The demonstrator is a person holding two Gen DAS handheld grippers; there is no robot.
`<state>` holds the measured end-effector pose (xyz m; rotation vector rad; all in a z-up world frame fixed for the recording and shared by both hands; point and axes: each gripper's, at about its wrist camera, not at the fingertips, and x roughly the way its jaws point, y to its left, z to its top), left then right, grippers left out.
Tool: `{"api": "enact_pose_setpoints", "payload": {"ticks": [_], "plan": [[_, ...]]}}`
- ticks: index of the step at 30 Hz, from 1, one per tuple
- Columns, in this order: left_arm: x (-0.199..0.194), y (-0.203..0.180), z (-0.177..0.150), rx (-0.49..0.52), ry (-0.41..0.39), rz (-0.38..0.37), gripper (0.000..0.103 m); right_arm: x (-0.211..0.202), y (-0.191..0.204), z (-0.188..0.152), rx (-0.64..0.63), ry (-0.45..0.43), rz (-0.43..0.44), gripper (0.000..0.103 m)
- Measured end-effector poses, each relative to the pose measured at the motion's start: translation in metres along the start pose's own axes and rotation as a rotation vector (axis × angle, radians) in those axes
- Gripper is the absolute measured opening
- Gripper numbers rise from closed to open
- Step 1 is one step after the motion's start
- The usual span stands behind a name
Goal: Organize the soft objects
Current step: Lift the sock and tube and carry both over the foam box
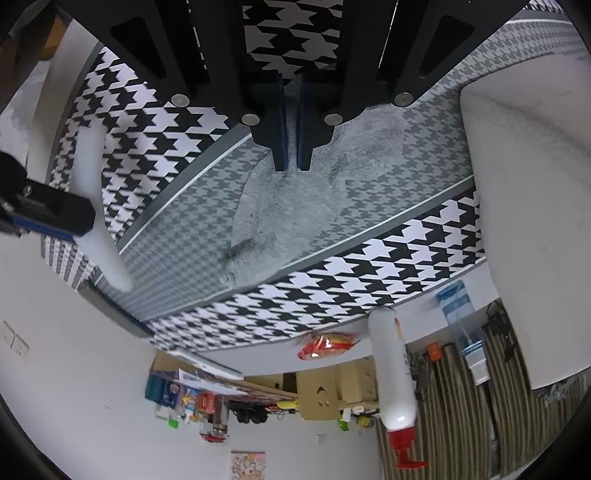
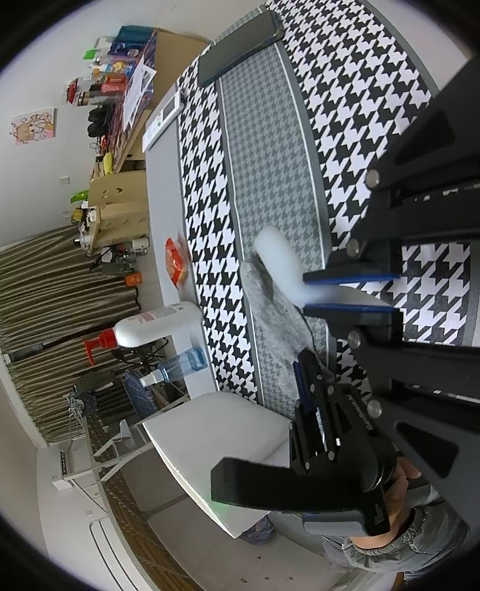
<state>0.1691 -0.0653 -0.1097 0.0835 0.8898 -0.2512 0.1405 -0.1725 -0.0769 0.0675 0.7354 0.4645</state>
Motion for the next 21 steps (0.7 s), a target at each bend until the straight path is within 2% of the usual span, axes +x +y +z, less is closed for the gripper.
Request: {"api": "enact_pose_setpoints", "payload": {"ticks": [21], "plan": [[-0.078, 0.004, 0.012, -0.012, -0.196, -0.003, 0.006, -0.015, 0.012, 0.009, -0.041, -0.054, 0.012, 0.013]]}}
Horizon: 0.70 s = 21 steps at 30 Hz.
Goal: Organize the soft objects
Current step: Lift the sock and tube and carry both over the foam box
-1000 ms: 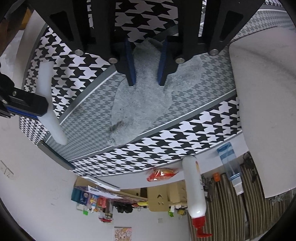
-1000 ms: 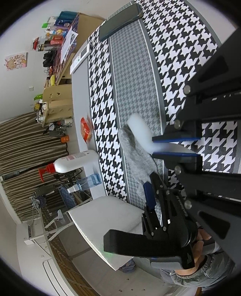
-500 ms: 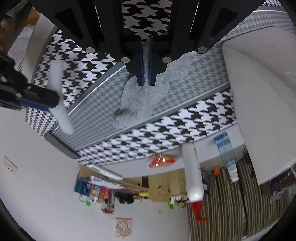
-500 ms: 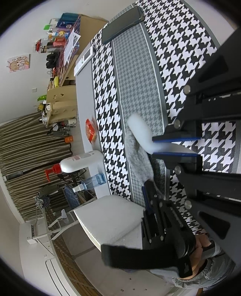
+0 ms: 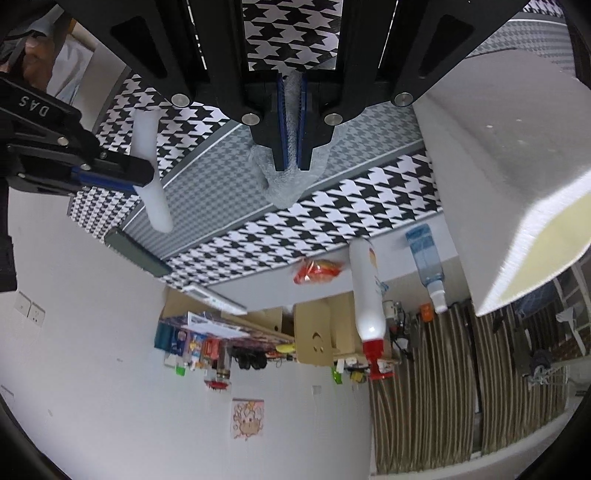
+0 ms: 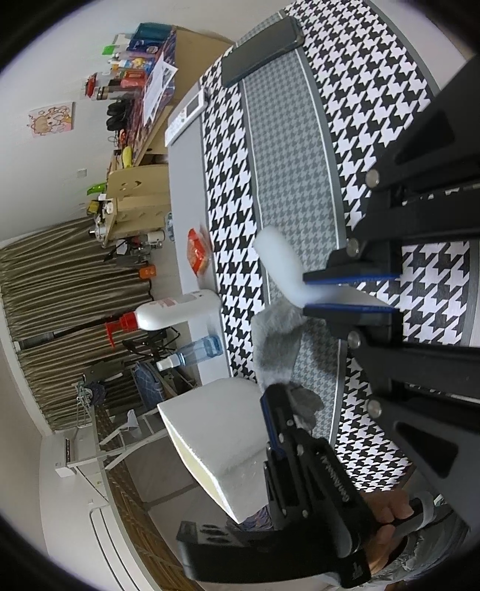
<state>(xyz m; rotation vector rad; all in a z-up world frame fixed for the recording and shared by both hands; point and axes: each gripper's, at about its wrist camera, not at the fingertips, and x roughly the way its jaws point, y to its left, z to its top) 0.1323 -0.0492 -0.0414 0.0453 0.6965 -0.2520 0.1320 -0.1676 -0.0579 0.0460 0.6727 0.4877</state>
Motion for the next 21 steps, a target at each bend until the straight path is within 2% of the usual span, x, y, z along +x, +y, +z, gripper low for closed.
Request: {"api": "enact_pose_setpoints", "payload": {"ticks": [21], "plan": [[-0.043, 0.013, 0.013, -0.019, -0.109, 0.042, 0.006, -0.011, 0.018, 0.017, -0.056, -0.056, 0.023, 0.013]]}}
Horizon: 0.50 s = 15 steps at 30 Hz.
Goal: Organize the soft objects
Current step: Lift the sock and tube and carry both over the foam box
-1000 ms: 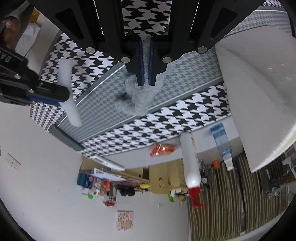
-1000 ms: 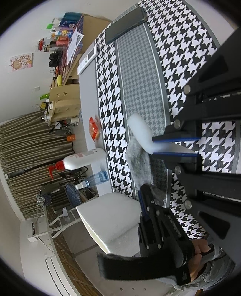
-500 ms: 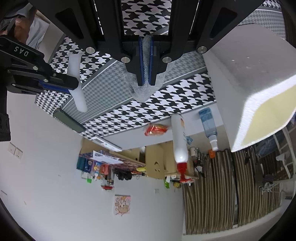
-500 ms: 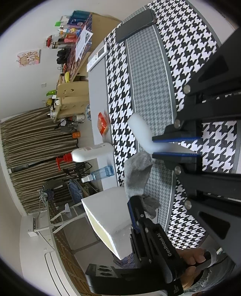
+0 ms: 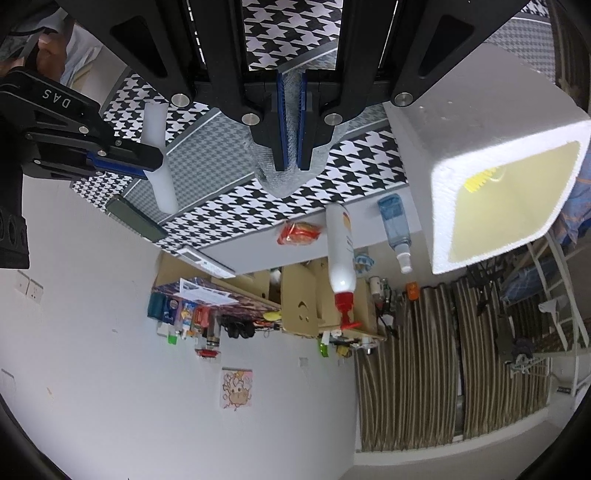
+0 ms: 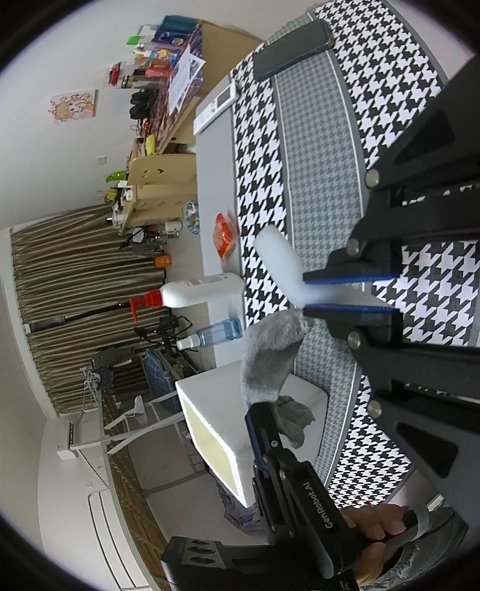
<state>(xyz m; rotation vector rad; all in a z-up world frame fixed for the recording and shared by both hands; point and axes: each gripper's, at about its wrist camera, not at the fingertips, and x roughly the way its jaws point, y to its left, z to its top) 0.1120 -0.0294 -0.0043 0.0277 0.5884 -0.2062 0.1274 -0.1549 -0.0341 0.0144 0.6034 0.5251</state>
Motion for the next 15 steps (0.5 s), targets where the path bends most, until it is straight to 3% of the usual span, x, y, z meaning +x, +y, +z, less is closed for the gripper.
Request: {"api": "enact_pose_setpoints", "payload": {"ticks": [15], "plan": [[-0.019, 0.012, 0.017, 0.002, -0.064, 0.039, 0.006, -0.005, 0.013, 0.02, -0.041, -0.052, 0.025, 0.013]]}}
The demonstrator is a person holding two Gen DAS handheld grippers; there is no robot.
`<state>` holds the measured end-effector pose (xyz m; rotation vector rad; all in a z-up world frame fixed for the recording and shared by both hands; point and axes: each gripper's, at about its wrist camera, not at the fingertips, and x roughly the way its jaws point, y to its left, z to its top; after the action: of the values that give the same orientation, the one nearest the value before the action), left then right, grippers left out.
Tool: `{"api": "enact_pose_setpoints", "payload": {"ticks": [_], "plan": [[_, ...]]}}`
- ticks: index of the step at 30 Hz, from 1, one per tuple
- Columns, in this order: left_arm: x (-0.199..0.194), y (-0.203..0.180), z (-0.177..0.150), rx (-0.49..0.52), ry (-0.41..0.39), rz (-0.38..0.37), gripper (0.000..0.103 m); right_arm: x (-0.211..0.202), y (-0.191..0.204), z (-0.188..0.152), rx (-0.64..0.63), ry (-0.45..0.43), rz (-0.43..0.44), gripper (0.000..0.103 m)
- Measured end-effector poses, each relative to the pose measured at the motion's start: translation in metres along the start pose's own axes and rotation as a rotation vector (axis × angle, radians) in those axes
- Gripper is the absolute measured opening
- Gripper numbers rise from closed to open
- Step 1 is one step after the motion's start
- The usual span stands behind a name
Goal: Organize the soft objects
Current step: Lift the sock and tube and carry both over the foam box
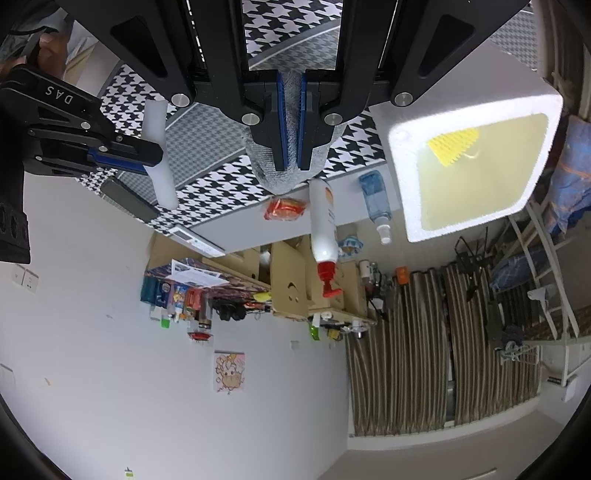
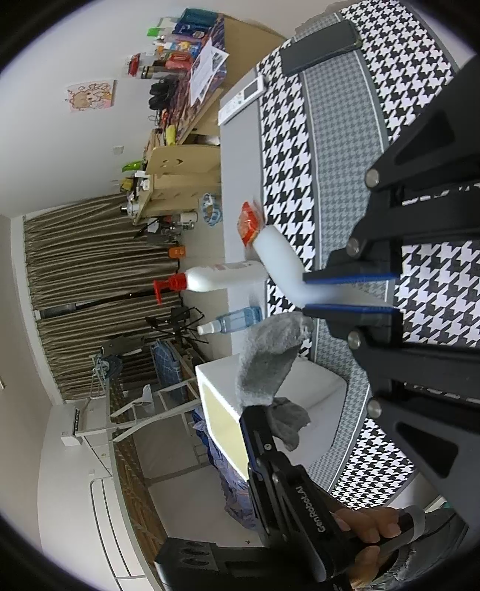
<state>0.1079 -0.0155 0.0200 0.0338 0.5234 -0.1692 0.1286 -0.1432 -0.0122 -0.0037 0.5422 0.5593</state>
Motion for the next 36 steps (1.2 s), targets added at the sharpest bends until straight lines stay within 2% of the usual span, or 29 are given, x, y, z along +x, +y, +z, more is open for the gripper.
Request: {"api": "enact_pose_setpoints", "payload": {"ticks": [36], "plan": [[-0.028, 0.027, 0.029, -0.029, -0.117, 0.05, 0.006, 0.0, 0.03, 0.031, -0.08, -0.073, 0.056, 0.013]]}}
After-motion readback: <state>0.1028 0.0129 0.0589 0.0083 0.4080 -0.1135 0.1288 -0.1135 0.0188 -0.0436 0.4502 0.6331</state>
